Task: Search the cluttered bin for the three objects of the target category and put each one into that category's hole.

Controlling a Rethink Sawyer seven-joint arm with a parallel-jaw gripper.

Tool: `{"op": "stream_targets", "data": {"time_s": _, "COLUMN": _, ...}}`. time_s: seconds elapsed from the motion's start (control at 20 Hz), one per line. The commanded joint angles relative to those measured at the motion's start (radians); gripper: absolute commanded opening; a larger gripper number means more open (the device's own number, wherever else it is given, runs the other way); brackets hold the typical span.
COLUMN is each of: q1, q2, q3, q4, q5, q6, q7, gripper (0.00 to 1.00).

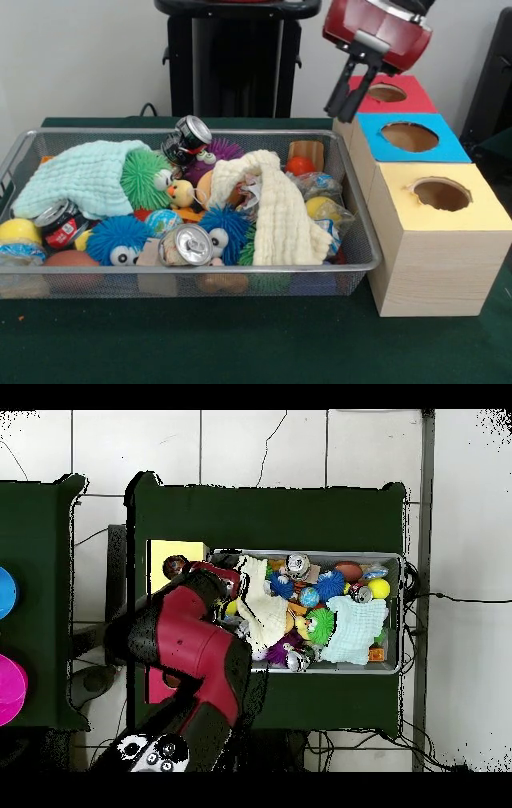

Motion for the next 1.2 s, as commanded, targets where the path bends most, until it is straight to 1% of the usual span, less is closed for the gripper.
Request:
{"op": "stream_targets", "data": {"time_s": 0.05, "q1": -0.056, "q2": 0.039, "q3": 0.098, "q4": 0.099, "q5": -0.044, "q6": -0.052, "q7": 0.197, "gripper": 0.0}}
{"op": "stream_targets", "data": {"time_s": 0.3, "q1": -0.078, "q2": 0.034, "q3": 0.112, "q4": 0.101, "q5": -0.052, "q6": -0.079, "q7": 0.179, "gripper": 0.0}}
{"op": "stream_targets", "data": {"time_s": 0.55, "q1": -0.118, "q2": 0.022, "q3": 0.152, "q4": 0.115, "q5": -0.076, "q6": -0.122, "q7": 0.163, "gripper": 0.0}}
{"op": "stream_targets", "data": {"time_s": 0.6, "q1": -0.122, "q2": 0.02, "q3": 0.159, "q4": 0.118, "q5": -0.074, "q6": -0.126, "q7": 0.164, "gripper": 1.0}}
{"op": "stream_targets", "data": {"time_s": 0.8, "q1": -0.135, "q2": 0.017, "q3": 0.178, "q4": 0.133, "q5": -0.068, "q6": -0.147, "q7": 0.181, "gripper": 1.0}}
{"op": "stream_targets", "data": {"time_s": 0.9, "q1": -0.124, "q2": 0.051, "q3": 0.163, "q4": 0.129, "q5": -0.063, "q6": -0.189, "q7": 0.195, "gripper": 1.0}}
{"op": "stream_targets", "data": {"time_s": 1.05, "q1": -0.154, "q2": 0.064, "q3": 0.214, "q4": 0.147, "q5": -0.06, "q6": -0.279, "q7": 0.241, "gripper": 1.0}}
{"op": "stream_targets", "data": {"time_s": 1.1, "q1": -0.153, "q2": 0.072, "q3": 0.213, "q4": 0.146, "q5": -0.056, "q6": -0.297, "q7": 0.246, "gripper": 1.0}}
{"op": "stream_targets", "data": {"time_s": 1.2, "q1": -0.17, "q2": 0.078, "q3": 0.24, "q4": 0.153, "q5": -0.055, "q6": -0.332, "q7": 0.259, "gripper": 1.0}}
